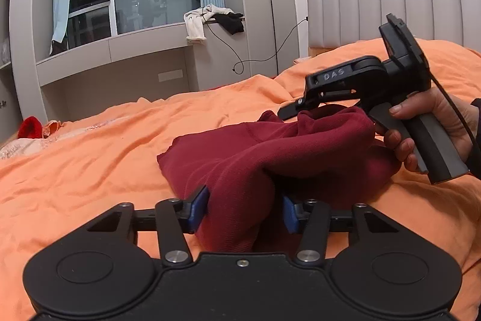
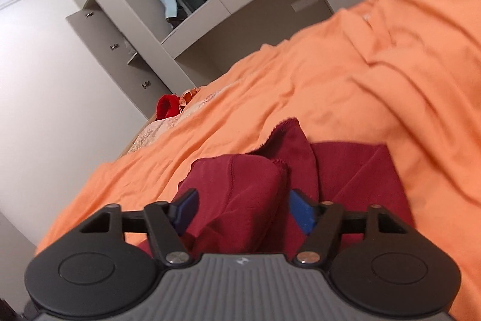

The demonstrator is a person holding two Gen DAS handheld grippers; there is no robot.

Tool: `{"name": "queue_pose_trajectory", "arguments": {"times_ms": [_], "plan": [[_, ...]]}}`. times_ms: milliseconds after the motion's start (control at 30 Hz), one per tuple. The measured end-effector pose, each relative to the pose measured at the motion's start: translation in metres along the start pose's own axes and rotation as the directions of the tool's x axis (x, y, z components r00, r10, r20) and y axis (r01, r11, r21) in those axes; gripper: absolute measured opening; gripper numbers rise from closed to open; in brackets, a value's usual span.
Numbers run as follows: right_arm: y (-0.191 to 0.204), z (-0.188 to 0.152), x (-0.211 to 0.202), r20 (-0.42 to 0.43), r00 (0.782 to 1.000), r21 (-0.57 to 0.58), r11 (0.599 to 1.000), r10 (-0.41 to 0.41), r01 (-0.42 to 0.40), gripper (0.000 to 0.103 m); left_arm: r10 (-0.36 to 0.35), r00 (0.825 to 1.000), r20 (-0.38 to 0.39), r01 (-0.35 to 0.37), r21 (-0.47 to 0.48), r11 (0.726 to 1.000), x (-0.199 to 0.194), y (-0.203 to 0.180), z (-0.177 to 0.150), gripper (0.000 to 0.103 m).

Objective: Fold small clothes

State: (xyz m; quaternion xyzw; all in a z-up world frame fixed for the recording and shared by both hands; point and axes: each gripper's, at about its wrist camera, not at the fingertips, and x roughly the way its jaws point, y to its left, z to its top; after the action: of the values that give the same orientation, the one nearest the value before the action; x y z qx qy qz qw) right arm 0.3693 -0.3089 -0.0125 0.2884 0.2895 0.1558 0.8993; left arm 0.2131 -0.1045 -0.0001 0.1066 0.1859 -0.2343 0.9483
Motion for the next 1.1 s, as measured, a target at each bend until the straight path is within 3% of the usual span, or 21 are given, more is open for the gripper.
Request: {"name": "queue_pose_trajectory", "arguments": {"times_ms": [133,200,267,300,500,633,800,1100], "plan": [[0.000,-0.005,0.008,-0.014,1.000,0.001,1.000,-0.010,0.010,0.048,-0.002,1.000,-0.004,0.002,0.009,1.000,-0.001,-0.002,0.000,0.045],[0.003,-0.006,0.008,0.002,1.000,-0.018,1.000,-0.021,0.021,0.033,-0.002,1.000,-0.005,0.002,0.020,1.000,0.000,-0.004,0.000,0.044],[0.008,-0.007,0.007,0.029,0.998,-0.055,0.997,-0.048,0.049,0.011,0.000,1.000,-0.007,0.000,0.029,1.000,0.001,-0.007,-0.001,0.041],[0.012,-0.006,0.005,0.046,0.997,-0.075,0.995,-0.060,0.063,0.008,-0.003,1.000,-0.008,0.003,0.032,0.999,0.002,-0.007,-0.002,0.040],[0.036,0.002,-0.025,0.215,0.973,-0.198,0.972,-0.080,0.124,0.007,-0.022,1.000,-0.010,0.022,0.048,0.999,0.010,-0.016,0.005,0.033],[0.040,0.010,-0.041,0.256,0.962,-0.221,0.963,-0.095,0.154,0.007,-0.042,0.999,-0.010,0.042,0.064,0.997,0.015,-0.028,0.011,0.032],[0.022,0.012,-0.046,0.251,0.956,-0.169,0.966,-0.150,0.196,0.007,-0.065,0.998,-0.011,0.066,0.104,0.992,0.022,-0.043,0.014,0.032],[-0.008,-0.005,-0.027,0.138,0.950,-0.124,0.946,-0.282,0.299,0.007,-0.090,0.996,-0.025,0.092,0.133,0.987,0.029,-0.056,0.009,0.032]]}}
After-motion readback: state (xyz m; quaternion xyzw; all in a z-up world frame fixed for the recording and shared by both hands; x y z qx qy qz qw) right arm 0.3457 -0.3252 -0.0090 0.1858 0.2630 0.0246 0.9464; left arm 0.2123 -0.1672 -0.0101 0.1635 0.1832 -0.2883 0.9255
